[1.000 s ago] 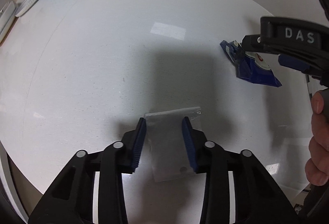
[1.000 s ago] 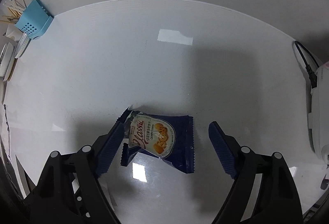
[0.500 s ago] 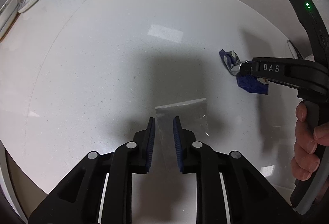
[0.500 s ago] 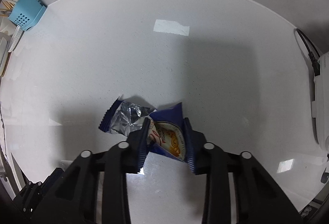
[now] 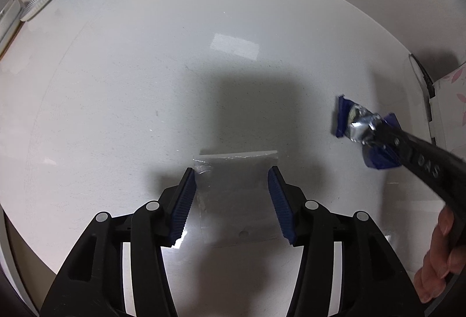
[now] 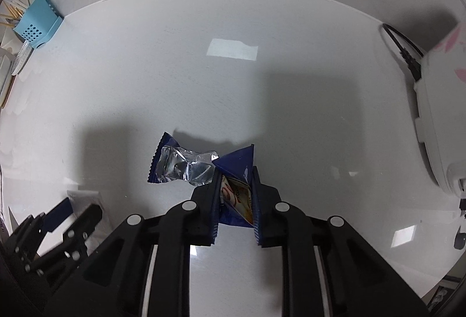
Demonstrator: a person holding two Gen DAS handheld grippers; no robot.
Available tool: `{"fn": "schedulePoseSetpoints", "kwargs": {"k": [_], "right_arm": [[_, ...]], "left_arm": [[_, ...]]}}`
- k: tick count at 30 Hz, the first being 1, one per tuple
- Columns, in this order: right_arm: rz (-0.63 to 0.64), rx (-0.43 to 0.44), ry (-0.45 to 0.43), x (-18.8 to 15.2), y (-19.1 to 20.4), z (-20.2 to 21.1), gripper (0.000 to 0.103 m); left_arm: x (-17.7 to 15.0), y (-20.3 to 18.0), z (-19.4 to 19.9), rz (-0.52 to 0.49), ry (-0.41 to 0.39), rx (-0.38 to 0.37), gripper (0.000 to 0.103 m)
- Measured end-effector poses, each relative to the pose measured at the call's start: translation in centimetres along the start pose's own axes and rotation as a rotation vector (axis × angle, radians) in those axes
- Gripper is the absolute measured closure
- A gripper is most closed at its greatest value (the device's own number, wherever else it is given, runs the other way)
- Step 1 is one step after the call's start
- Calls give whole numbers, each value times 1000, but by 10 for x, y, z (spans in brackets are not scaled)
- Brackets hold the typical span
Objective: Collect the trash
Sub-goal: 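Carry the plastic bag and snack wrapper down over the wastebasket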
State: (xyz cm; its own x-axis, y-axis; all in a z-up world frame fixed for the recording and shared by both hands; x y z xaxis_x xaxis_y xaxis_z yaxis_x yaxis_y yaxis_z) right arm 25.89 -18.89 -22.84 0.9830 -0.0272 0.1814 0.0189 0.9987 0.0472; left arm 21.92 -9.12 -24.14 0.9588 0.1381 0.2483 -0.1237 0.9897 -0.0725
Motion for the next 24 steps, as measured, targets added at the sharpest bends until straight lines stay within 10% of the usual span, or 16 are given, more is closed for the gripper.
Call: {"fn": "schedulePoseSetpoints", "kwargs": {"k": [11, 24], "right_arm": [[-52, 5, 11, -14, -29, -2, 86], [-42, 18, 3, -16, -39, 8, 86]], "left_arm": [[4, -13, -7, -9, 4, 16, 34], [-2, -12, -5, -40, 6, 71, 69]]}}
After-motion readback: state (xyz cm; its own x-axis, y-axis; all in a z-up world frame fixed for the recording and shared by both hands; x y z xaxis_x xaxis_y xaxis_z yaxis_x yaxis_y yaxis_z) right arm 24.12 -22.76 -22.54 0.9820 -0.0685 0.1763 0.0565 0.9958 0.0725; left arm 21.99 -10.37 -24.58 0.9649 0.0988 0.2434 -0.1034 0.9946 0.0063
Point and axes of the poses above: each gripper's, at about its wrist camera, not at the fingertips, and z roughly against the way its jaws point, y to its left, x to its top, the point moved 7 cm from there along -z, roughly the way its jaws point, and after that the axes turned 12 degrees about -z, right-handed, at the moved point
